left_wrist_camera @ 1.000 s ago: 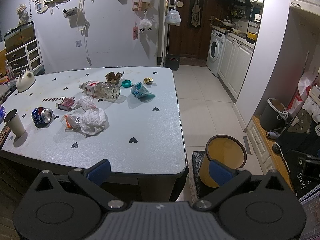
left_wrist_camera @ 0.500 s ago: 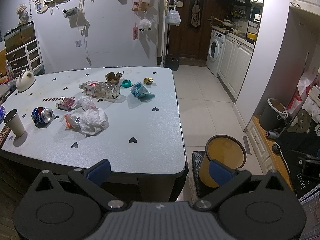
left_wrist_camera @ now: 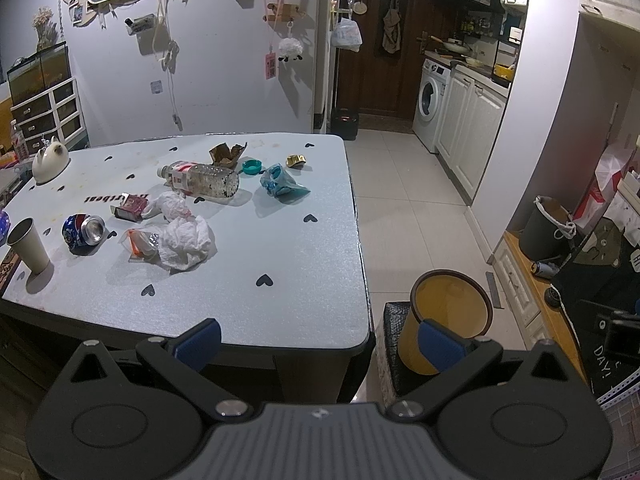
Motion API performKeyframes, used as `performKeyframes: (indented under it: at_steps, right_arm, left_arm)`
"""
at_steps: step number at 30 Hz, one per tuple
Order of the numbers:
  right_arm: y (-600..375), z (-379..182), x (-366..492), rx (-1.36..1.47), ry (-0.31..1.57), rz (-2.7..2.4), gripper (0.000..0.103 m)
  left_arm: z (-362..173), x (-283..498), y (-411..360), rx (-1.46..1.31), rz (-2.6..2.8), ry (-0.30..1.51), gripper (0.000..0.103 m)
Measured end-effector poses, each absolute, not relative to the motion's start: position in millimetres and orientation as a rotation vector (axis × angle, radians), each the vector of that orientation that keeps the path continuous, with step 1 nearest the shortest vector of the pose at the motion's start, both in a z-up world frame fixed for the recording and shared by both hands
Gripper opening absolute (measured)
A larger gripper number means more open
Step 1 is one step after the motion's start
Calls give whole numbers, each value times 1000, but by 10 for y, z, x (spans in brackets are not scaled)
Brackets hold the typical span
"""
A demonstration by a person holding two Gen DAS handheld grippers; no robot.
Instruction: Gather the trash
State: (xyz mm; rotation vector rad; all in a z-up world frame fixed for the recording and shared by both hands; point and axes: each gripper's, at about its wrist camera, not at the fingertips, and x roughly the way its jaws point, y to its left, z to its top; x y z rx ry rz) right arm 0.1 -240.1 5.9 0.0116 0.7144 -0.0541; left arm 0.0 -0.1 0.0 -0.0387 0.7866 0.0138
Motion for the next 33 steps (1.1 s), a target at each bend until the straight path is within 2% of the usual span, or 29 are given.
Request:
performKeyframes:
  at_steps: [18, 33]
  right_arm:
    - [-2609, -93, 321, -9, 729, 20, 103]
    - [-2077, -178, 1059, -10, 727, 124, 103]
  left_arm:
    - [-75, 205, -140, -97, 115, 771, 103]
    - [-140, 714, 795, -162, 291, 741, 103]
